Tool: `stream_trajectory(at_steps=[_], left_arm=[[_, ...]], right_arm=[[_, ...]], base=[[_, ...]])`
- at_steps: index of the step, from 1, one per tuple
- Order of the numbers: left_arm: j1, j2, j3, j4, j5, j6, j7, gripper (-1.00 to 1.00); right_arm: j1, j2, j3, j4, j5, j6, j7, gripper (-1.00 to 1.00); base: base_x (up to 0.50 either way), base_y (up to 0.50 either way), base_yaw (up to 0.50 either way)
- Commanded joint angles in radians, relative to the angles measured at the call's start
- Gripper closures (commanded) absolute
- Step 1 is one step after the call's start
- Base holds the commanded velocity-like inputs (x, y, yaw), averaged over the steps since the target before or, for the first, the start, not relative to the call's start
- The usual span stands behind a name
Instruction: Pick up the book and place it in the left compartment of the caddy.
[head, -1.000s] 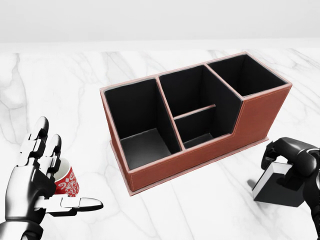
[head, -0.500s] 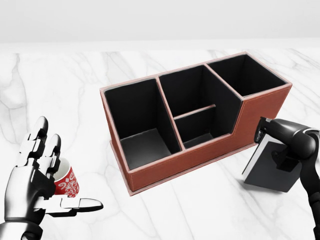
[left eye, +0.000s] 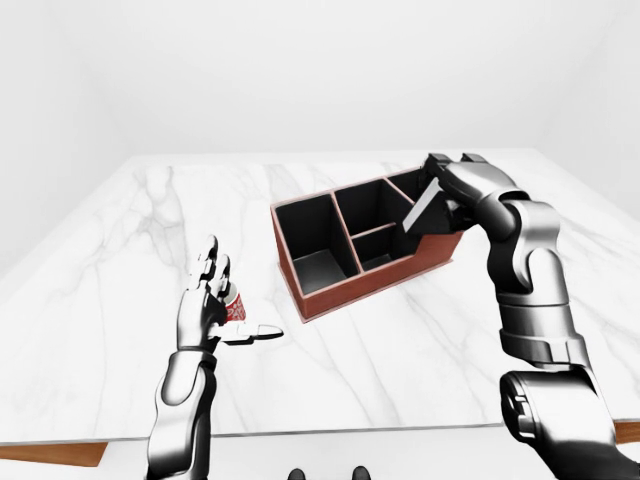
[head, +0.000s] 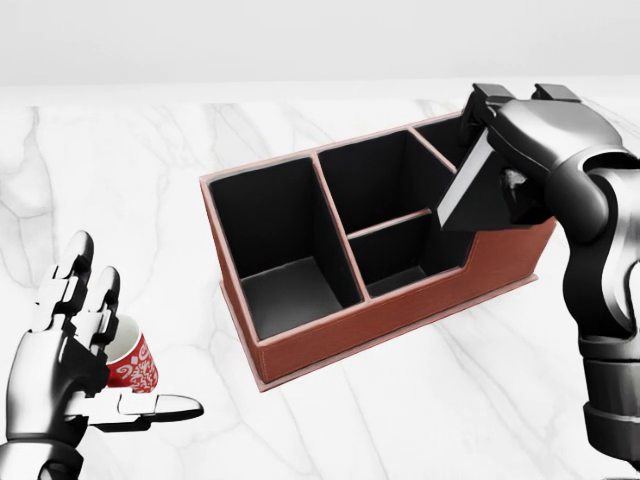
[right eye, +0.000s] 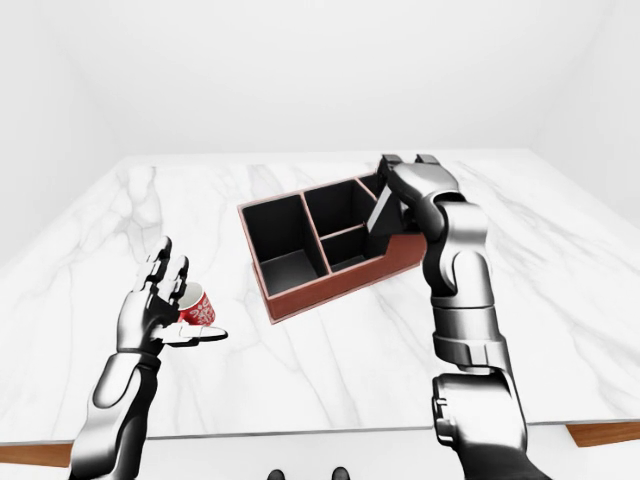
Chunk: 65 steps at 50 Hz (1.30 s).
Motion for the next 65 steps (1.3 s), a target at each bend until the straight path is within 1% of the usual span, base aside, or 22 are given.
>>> stream_trajectory(at_steps=[1,10,16,25,31,32,35,36,39,40,44,45,49,55,62,65], left_arm=[[0.000,0.002,0.005,-0.004,-0.006,0.000,-0.003,-1.00],[-0.001,0.002,0.007,-0.002,-0.008,0.000,-0.005,-1.00],[0.001,0.002,0.006,-0.005,-0.008,0.000,-0.006,-1.00],[0.004,0.001,0.006,-0.007,-0.007,0.000,-0.008,-1.00],[0.006,0.001,0.008,-0.012,-0.009,0.000,-0.010,-1.00],[0.004,0.001,0.007,-0.008,-0.008,0.000,-0.010,-1.00],[0.009,0.000,0.004,-0.011,-0.007,0.000,-0.011,-1.00],[0.010,-0.001,0.003,-0.012,-0.005,0.000,-0.012,-1.00],[0.009,-0.001,0.001,-0.008,-0.004,0.000,-0.012,-1.00],[0.008,-0.002,0.000,-0.006,-0.002,0.000,-0.011,-1.00],[0.006,-0.002,-0.003,-0.001,0.000,0.000,-0.011,-1.00],[0.006,-0.002,-0.004,-0.002,0.000,0.000,-0.010,-1.00],[0.003,-0.001,-0.002,0.002,-0.003,0.000,-0.011,-1.00],[0.010,-0.001,-0.002,-0.010,-0.004,0.000,-0.013,-1.00],[0.015,-0.003,-0.005,-0.017,-0.001,0.000,-0.015,-1.00],[0.011,-0.003,-0.005,-0.010,-0.001,0.000,-0.015,-1.00]], right_arm=[[-0.074,0.102,0.034,-0.108,-0.027,0.000,0.000,1.00],[-0.095,0.155,0.060,-0.108,0.012,0.000,0.000,1.00],[-0.105,0.202,0.080,-0.087,0.043,0.000,0.000,1.00],[-0.145,0.251,0.100,-0.070,0.139,0.000,0.000,1.00],[-0.149,0.286,0.117,0.020,0.202,0.000,-0.006,1.00],[-0.153,0.292,0.116,0.044,0.219,0.000,-0.045,1.00],[-0.145,0.301,0.127,0.062,0.248,0.000,-0.085,1.00],[-0.138,0.311,0.130,0.075,0.263,0.000,-0.119,1.00],[-0.132,0.319,0.141,0.088,0.278,0.000,-0.134,1.00],[-0.126,0.330,0.147,0.108,0.286,0.000,-0.170,1.00],[-0.126,0.344,0.151,0.139,0.309,0.000,-0.204,1.00],[-0.131,0.354,0.147,0.173,0.330,0.000,-0.248,1.00],[-0.146,0.371,0.154,0.244,0.374,0.000,-0.322,1.00],[-0.149,0.378,0.168,0.319,0.391,0.000,-0.370,1.00],[-0.145,0.378,0.175,0.380,0.386,0.000,-0.396,1.00],[-0.167,0.376,0.172,0.428,0.386,0.000,-0.406,1.00]], base=[[0.00,0.00,0.00],[0.00,0.00,0.00],[0.00,0.00,0.00],[0.00,0.00,0.00],[0.00,0.00,0.00],[0.00,0.00,0.00],[0.00,0.00,0.00],[0.00,0.00,0.00],[0.00,0.00,0.00],[0.00,0.00,0.00],[0.00,0.00,0.00],[0.00,0.00,0.00],[0.00,0.00,0.00],[0.00,0.00,0.00],[0.00,0.00,0.00],[0.00,0.00,0.00]])
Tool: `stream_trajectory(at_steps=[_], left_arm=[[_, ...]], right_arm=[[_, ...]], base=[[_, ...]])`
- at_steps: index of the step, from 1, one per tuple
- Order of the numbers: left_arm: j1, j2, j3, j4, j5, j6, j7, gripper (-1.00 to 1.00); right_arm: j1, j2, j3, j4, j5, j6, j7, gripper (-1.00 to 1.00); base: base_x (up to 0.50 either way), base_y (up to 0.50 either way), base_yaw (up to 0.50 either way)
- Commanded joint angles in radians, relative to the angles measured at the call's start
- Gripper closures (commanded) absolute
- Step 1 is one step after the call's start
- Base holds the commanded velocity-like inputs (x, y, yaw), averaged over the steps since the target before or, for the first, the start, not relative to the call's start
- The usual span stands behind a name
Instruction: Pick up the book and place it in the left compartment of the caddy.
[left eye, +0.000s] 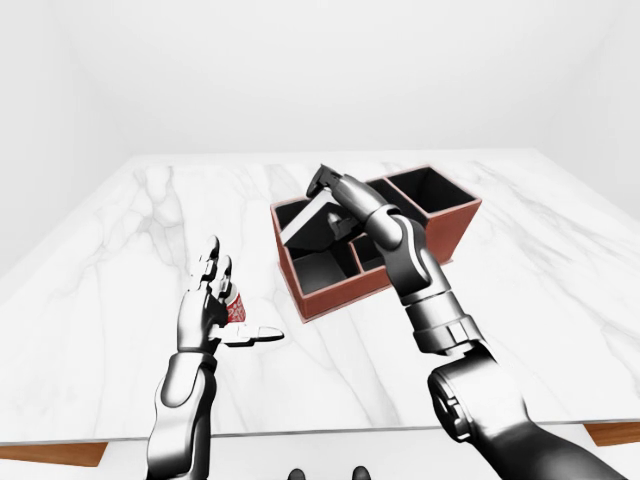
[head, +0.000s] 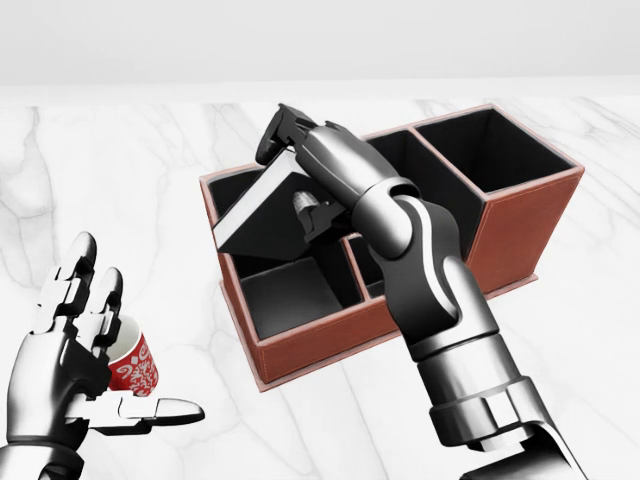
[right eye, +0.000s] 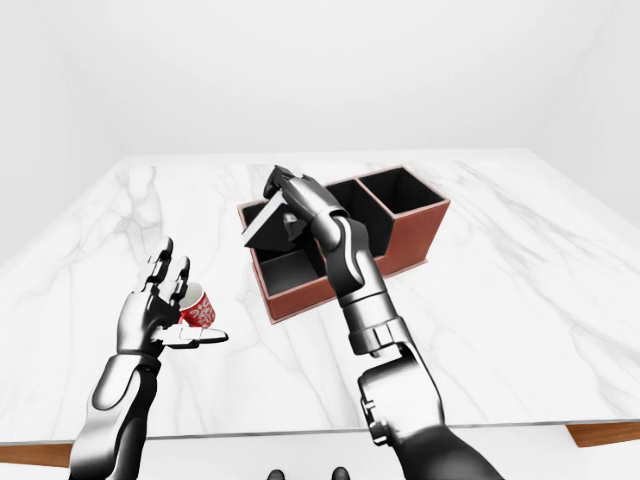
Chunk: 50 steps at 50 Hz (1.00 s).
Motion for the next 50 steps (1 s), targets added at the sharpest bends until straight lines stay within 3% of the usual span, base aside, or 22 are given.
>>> stream_trajectory(at_steps=[1,7,18,30,50], left_arm=[[0.001,-0.001,-0.003,0.000,0.002,0.000,-0.002,-1.00],[0.002,-0.001,-0.002,-0.003,0.000,0.000,-0.004,-1.00],[0.004,-0.004,-0.010,-0.001,0.006,0.000,-0.004,-1.00],[0.004,-0.002,-0.010,0.000,0.005,0.000,-0.008,-1.00],[0.004,-0.001,-0.002,-0.009,-0.001,0.000,-0.009,-1.00]], right_arm=[[-0.040,0.009,-0.007,0.135,0.011,0.000,-0.097,1.00],[-0.111,-0.001,-0.004,0.292,-0.009,0.000,-0.139,1.00],[-0.002,0.013,0.034,0.130,-0.173,0.000,-0.090,1.00],[0.046,0.056,0.054,0.128,-0.295,0.000,-0.078,1.00],[0.009,0.065,0.048,0.246,-0.339,0.000,-0.116,1.00]], base=[[0.00,0.00,0.00],[0.00,0.00,0.00],[0.00,0.00,0.00],[0.00,0.00,0.00],[0.00,0.00,0.00]])
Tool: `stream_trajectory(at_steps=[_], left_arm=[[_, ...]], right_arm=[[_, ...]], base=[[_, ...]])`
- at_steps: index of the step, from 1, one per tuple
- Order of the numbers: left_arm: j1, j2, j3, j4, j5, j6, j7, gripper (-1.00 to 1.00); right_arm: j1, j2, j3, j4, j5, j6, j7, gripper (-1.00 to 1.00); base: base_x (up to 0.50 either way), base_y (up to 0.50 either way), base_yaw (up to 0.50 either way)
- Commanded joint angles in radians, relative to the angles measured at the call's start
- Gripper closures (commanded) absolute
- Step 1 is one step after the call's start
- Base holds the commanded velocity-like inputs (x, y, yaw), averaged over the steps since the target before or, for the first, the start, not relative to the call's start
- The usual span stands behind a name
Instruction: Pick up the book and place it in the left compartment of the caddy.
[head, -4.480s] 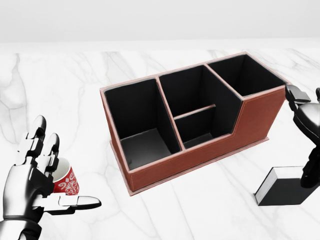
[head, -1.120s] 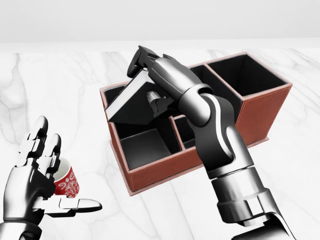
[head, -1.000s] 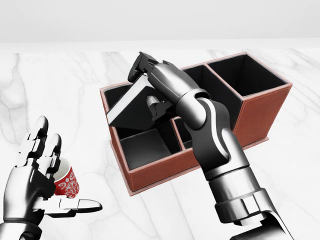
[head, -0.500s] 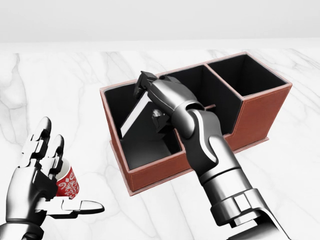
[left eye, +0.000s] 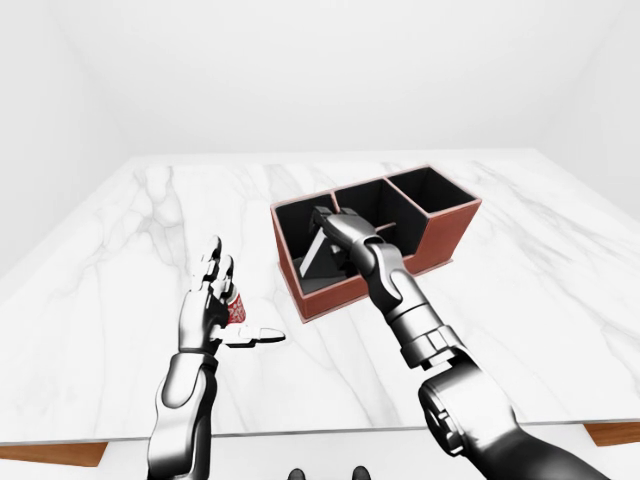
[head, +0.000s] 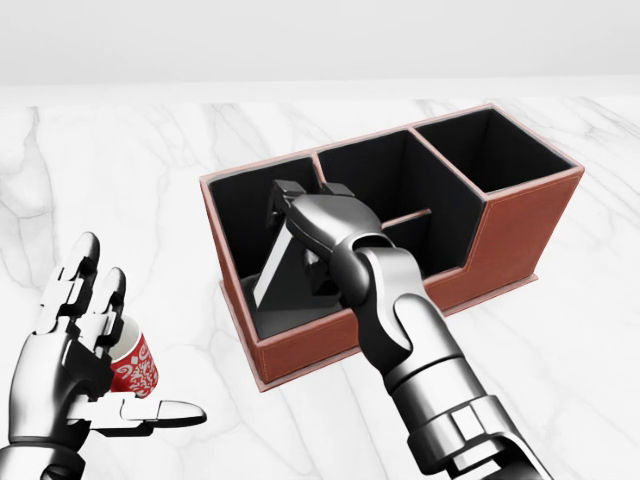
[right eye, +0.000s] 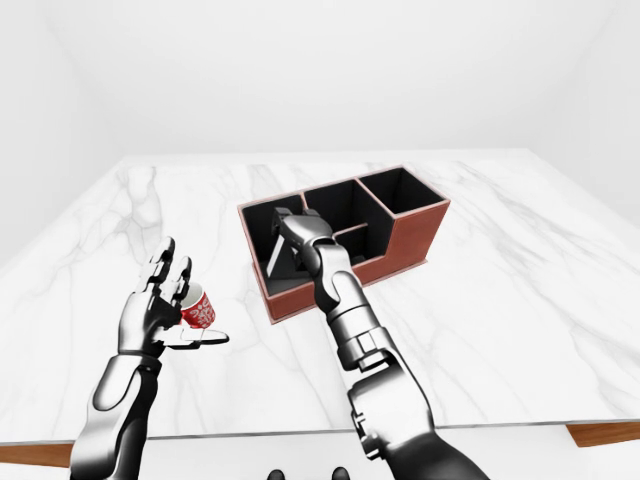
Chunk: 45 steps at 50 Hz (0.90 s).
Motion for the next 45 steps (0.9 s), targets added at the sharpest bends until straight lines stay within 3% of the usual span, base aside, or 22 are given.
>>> stream_trajectory(at_steps=[1,40,41,43,45], left_arm=[[0.001,0.000,0.002,-0.005,-0.001,0.000,-0.001,-1.00],[0.001,0.001,0.004,-0.002,-0.003,0.000,-0.004,-1.00],[0.000,0.001,0.004,-0.002,-0.003,0.000,-0.004,-1.00],[-0.001,0.001,0.003,0.000,-0.002,0.000,-0.004,-1.00],[0.000,0.001,0.004,-0.002,-0.003,0.000,-0.004,-1.00]], right_arm=[[-0.032,0.004,-0.013,0.050,-0.044,0.000,-0.045,1.00],[-0.040,0.022,0.002,0.152,-0.072,0.000,-0.117,0.98],[-0.041,0.022,0.001,0.153,-0.072,0.000,-0.117,0.58],[-0.041,0.022,0.001,0.153,-0.072,0.000,-0.117,0.31],[-0.041,0.022,0.002,0.152,-0.073,0.000,-0.116,-0.08]], base=[[0.00,0.00,0.00],[0.00,0.00,0.00],[0.00,0.00,0.00],[0.00,0.00,0.00],[0.00,0.00,0.00]])
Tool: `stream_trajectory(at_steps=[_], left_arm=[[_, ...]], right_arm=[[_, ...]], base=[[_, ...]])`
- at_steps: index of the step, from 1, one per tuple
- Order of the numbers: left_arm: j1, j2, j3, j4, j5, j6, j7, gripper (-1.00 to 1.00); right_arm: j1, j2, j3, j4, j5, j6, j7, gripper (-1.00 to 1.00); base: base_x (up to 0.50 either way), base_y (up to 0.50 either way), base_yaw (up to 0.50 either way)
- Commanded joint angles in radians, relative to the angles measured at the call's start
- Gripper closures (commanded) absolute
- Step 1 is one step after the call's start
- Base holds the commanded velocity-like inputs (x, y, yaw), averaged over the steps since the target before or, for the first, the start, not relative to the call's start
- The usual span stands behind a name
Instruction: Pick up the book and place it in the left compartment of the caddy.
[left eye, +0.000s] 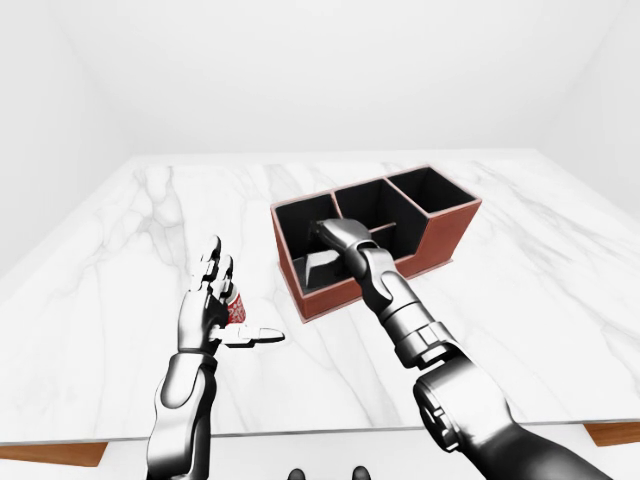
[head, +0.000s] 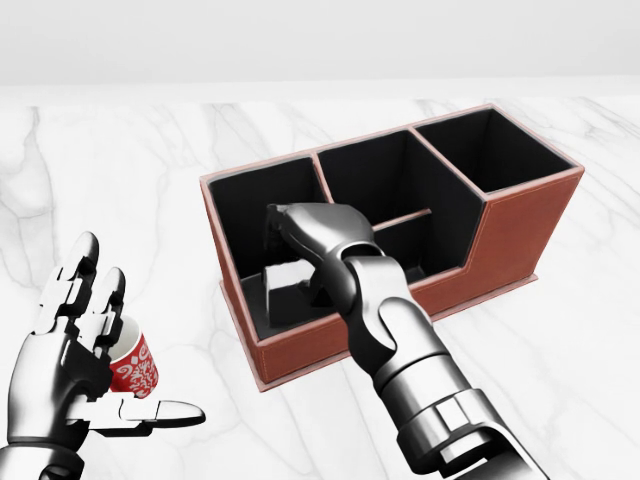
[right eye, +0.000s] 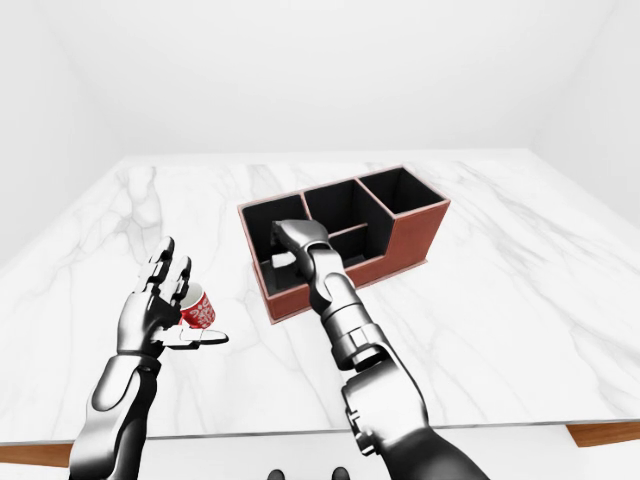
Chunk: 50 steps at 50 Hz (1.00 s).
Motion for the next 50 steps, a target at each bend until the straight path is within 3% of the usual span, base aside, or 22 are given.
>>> stream_trajectory(at_steps=[1,24,27,31,42,46,50], left_arm=[[-0.001,0.000,0.000,0.000,-0.001,0.000,0.000,-1.00],[-0.001,0.001,0.002,-0.003,-0.003,0.000,0.000,-1.00],[-0.002,0.001,0.002,0.000,-0.003,0.000,-0.001,-1.00],[0.002,0.001,0.002,-0.006,-0.004,0.000,-0.002,-1.00],[0.008,-0.004,-0.004,-0.014,0.003,0.000,0.001,-1.00],[0.005,-0.004,-0.002,-0.012,0.002,0.000,0.005,-1.00],[-0.009,0.002,0.012,0.002,-0.005,0.000,0.009,-1.00]], right_arm=[[-0.001,-0.002,-0.012,0.012,-0.047,0.000,-0.014,-0.29],[0.008,-0.005,-0.010,0.001,-0.052,0.000,-0.011,-0.44],[0.030,-0.006,-0.008,-0.065,-0.062,0.000,0.028,-0.49],[0.051,-0.017,-0.027,-0.196,-0.057,0.000,0.111,-1.00],[0.169,-0.074,-0.079,-0.701,-0.026,0.000,0.384,-1.00],[0.139,-0.087,-0.126,-0.834,0.037,0.000,0.433,-1.00],[0.106,-0.117,-0.162,-0.882,0.157,0.000,0.416,-1.00]], base=[[0.00,0.00,0.00],[0.00,0.00,0.00],[0.00,0.00,0.00],[0.00,0.00,0.00],[0.00,0.00,0.00],[0.00,0.00,0.00],[0.00,0.00,0.00]])
